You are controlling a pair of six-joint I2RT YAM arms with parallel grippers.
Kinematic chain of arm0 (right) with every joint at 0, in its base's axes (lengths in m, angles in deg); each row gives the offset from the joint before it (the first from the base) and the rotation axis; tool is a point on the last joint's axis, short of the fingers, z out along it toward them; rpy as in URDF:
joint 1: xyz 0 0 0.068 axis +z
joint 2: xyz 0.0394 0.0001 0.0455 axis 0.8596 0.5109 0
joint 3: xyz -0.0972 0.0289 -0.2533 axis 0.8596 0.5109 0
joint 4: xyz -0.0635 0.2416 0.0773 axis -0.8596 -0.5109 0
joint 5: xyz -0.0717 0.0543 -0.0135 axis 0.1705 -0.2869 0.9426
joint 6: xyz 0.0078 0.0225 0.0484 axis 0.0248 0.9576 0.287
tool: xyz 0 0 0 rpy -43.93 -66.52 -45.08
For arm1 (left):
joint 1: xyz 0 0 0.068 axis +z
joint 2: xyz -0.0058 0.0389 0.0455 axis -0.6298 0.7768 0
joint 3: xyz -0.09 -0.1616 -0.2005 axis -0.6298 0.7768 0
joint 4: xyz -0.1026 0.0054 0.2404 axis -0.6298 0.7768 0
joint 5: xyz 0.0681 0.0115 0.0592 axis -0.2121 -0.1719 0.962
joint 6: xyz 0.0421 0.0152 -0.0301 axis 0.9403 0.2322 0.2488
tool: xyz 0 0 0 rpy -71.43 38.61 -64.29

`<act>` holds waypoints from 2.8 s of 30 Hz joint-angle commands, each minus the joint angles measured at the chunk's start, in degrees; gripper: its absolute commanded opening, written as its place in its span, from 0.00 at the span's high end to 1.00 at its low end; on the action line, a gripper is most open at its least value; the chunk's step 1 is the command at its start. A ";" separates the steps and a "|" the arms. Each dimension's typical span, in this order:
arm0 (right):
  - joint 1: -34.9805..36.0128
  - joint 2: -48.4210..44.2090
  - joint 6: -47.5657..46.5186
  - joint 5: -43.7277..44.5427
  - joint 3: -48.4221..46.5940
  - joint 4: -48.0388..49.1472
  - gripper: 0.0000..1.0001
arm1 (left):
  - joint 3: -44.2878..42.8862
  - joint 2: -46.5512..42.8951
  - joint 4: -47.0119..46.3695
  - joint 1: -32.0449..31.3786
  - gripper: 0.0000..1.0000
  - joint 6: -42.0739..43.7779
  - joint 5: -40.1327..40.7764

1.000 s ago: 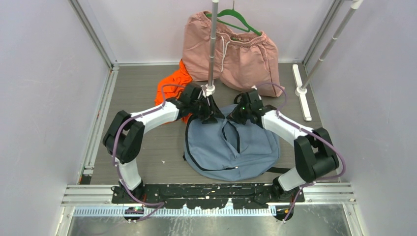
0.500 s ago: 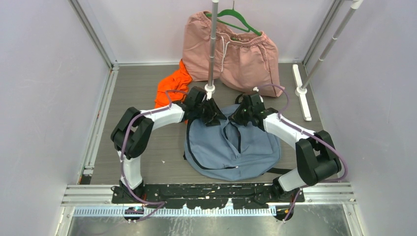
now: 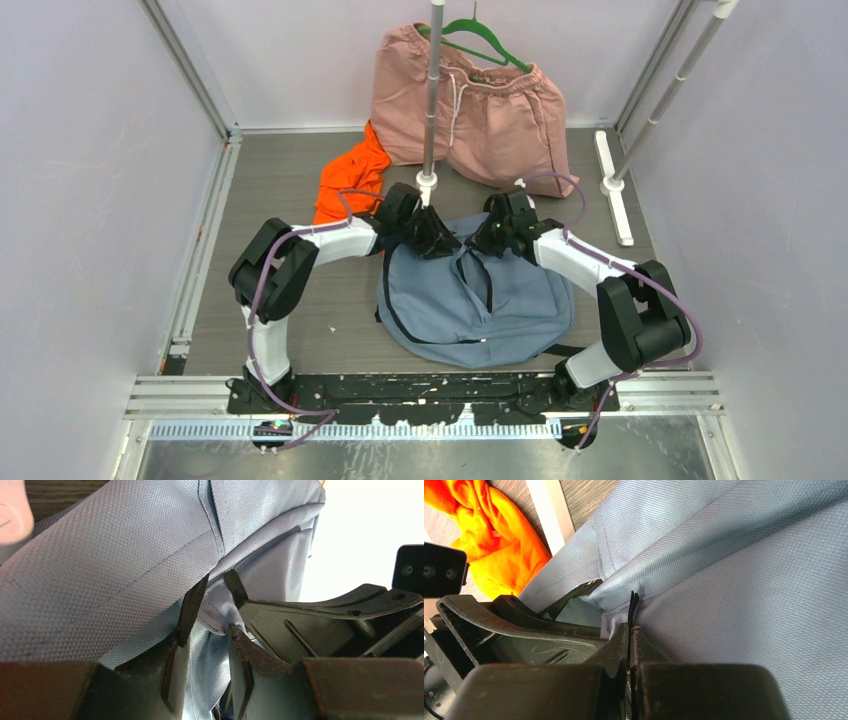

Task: Pack the student bag
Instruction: Zip the student bag at the center of the board.

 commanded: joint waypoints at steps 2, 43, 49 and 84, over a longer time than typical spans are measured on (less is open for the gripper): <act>0.85 -0.40 -0.61 -2.40 -1.44 0.45 0.99 | -0.66 -4.69 -3.49 -1.82 0.76 -0.41 -0.32; -0.43 -4.89 -3.73 -2.26 0.24 2.50 0.99 | -1.35 -5.71 -2.75 0.32 0.56 0.84 -4.56; -0.43 -5.16 -3.65 -2.27 0.30 2.58 0.99 | -2.07 -2.56 -2.69 -0.01 0.57 -1.10 -5.02; -1.23 -1.57 -1.96 -0.16 -2.87 0.81 0.75 | 4.62 3.45 -22.39 0.76 1.00 -13.78 -4.16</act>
